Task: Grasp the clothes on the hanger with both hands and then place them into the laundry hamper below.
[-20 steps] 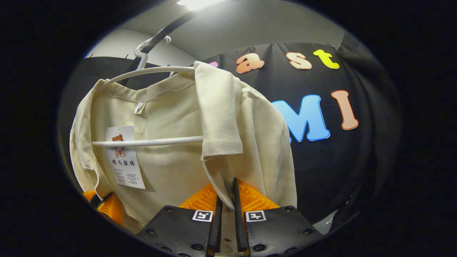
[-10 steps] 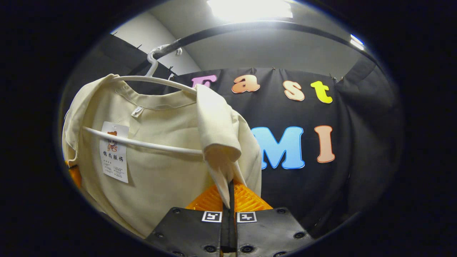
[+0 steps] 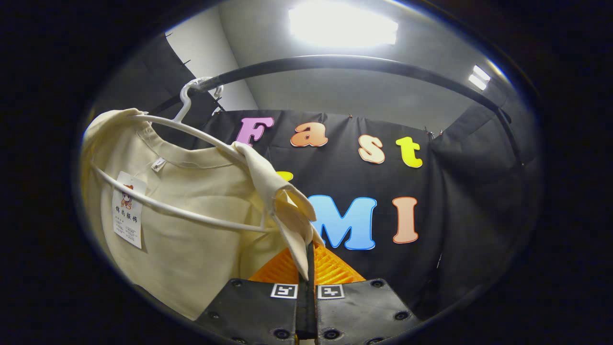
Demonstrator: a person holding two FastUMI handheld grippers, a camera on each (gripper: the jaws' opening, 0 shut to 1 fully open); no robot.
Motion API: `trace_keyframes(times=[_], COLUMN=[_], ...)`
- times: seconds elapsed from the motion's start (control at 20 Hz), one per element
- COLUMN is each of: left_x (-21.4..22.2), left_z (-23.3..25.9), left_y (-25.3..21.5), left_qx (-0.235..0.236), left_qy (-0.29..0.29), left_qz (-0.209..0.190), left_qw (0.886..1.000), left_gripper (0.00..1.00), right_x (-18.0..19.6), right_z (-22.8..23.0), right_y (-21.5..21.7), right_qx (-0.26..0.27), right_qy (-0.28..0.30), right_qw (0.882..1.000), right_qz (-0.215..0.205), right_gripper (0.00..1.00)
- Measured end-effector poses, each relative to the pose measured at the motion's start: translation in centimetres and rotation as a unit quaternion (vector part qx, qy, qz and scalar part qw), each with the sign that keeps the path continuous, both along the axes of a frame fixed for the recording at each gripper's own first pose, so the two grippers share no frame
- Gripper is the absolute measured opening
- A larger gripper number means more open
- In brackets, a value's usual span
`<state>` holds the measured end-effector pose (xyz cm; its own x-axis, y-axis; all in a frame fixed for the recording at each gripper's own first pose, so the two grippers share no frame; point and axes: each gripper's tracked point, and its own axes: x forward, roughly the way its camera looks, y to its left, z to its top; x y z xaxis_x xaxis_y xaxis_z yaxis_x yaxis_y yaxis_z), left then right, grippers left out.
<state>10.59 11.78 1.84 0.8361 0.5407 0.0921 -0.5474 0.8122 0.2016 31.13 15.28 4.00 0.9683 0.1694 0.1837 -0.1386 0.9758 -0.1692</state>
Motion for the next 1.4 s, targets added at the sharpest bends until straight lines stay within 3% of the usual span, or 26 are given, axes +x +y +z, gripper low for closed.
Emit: trace_keyframes(times=[0.15, 0.45, 0.65, 0.85, 1.05, 1.25, 1.4], left_x=[-1.3, -1.9, -1.4, -0.8, -0.2, 0.2, 1.9], left_z=[1.9, 5.5, 8.6, 10.2, 12.6, 16.4, 14.1], left_y=[0.9, 3.9, 5.4, 6.9, 8.6, 10.0, 10.2], left_qx=[-0.005, 0.03, 0.05, 0.032, 0.044, 0.095, 0.067], left_qy=[-0.02, -0.05, -0.081, -0.103, -0.129, -0.172, -0.145], left_qz=[0.011, 0.041, 0.052, 0.055, 0.054, 0.066, 0.047], left_qw=[1.0, 0.997, 0.994, 0.993, 0.989, 0.978, 0.986], left_gripper=[0.01, 0.02, 0.01, 0.01, 0.02, 0.01, 0.02], right_x=[0.6, 2.2, 3.3, 4.7, 6.3, 7.3, 7.8], right_z=[2.0, 4.3, 4.8, 5.8, 5.8, 5.6, 6.0], right_y=[-1.3, -2.4, -2.1, -2.0, -2.1, -1.8, -1.5], right_qx=[0.005, 0.001, 0.014, 0.048, 0.058, 0.076, 0.084], right_qy=[-0.033, -0.069, -0.066, -0.055, -0.051, -0.04, -0.043], right_qw=[0.999, 0.997, 0.998, 0.997, 0.997, 0.996, 0.995], right_qz=[-0.014, -0.028, -0.019, -0.009, -0.005, 0.003, 0.01], right_gripper=[0.01, 0.01, 0.01, 0.01, 0.01, 0.01, 0.01])
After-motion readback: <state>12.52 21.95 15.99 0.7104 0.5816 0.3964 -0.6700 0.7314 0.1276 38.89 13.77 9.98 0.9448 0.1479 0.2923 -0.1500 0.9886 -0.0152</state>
